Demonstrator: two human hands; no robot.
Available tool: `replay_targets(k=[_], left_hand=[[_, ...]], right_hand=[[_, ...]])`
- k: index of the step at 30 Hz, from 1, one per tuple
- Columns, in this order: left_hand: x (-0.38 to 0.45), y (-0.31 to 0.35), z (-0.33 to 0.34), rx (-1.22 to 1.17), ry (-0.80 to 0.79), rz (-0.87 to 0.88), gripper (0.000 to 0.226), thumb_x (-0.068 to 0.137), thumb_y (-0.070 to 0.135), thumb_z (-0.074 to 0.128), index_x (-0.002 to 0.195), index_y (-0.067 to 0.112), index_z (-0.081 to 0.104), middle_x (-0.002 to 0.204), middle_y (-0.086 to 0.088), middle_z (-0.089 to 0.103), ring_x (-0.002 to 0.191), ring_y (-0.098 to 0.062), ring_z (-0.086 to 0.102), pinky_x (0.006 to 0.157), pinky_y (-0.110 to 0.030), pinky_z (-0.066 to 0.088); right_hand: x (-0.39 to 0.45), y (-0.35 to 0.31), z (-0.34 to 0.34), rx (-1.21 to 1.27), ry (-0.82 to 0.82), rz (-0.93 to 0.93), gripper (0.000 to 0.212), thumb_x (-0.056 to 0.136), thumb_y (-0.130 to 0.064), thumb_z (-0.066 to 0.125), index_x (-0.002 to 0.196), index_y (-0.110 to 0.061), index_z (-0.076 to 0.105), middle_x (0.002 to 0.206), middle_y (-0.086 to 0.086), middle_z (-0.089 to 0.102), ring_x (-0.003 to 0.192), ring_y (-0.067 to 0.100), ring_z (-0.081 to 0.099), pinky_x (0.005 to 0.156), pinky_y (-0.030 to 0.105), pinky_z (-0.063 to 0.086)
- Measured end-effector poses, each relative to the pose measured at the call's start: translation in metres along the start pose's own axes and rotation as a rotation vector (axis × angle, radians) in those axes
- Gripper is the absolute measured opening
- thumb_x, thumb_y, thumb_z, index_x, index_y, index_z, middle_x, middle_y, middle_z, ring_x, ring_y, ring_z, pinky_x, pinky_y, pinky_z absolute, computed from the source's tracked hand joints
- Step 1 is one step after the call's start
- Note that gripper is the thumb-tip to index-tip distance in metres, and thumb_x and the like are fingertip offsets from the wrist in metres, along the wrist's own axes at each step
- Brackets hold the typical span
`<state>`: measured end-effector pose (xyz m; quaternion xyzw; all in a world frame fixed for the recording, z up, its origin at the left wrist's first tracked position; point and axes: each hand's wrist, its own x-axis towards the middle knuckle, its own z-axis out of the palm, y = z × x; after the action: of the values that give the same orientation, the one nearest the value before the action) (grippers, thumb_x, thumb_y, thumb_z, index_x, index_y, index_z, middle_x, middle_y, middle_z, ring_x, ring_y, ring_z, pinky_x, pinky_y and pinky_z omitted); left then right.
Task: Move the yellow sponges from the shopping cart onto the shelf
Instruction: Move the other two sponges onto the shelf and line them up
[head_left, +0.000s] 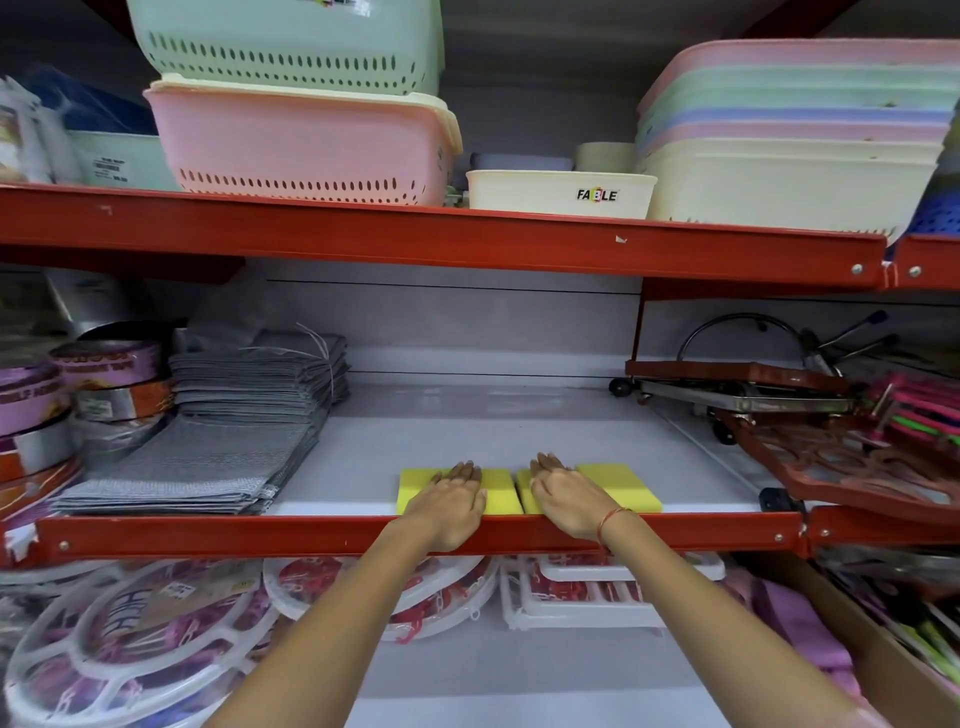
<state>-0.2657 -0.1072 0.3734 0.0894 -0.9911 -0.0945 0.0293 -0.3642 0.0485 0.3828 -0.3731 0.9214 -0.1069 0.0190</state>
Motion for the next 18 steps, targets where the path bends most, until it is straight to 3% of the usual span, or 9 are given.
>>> replay_targets(k=[11, 16, 18], left_hand=[[0.001, -0.001, 0.004, 0.024, 0.004, -0.001, 0.055, 0.103, 0.031, 0.016, 0.153, 0.007, 0.014, 0.163, -0.009, 0.010, 0.151, -0.017, 0.007, 0.125, -0.035, 0.006], [0.001, -0.003, 0.004, 0.022, 0.011, 0.007, 0.055, 0.103, 0.031, 0.015, 0.153, 0.008, 0.013, 0.163, -0.007, 0.009, 0.151, -0.016, 0.006, 0.125, -0.034, 0.006], [0.000, -0.002, 0.005, 0.027, 0.015, 0.007, 0.055, 0.103, 0.032, 0.015, 0.153, 0.008, 0.013, 0.164, -0.007, 0.009, 0.151, -0.016, 0.006, 0.125, -0.034, 0.006]], right_hand=[[-0.001, -0.011, 0.009, 0.036, 0.014, -0.007, 0.050, 0.101, -0.023, 0.021, 0.143, -0.003, 0.041, 0.161, 0.011, 0.020, 0.151, 0.017, 0.014, 0.122, 0.035, 0.009], [-0.001, 0.014, -0.011, 0.101, 0.120, -0.003, 0.054, 0.101, -0.024, 0.018, 0.152, -0.003, 0.020, 0.163, 0.010, 0.012, 0.151, 0.016, 0.008, 0.124, 0.033, 0.006], [-0.001, 0.035, -0.023, 0.049, 0.141, 0.048, 0.054, 0.101, -0.022, 0.022, 0.152, -0.003, 0.020, 0.163, 0.012, 0.012, 0.151, 0.019, 0.011, 0.124, 0.034, 0.010]])
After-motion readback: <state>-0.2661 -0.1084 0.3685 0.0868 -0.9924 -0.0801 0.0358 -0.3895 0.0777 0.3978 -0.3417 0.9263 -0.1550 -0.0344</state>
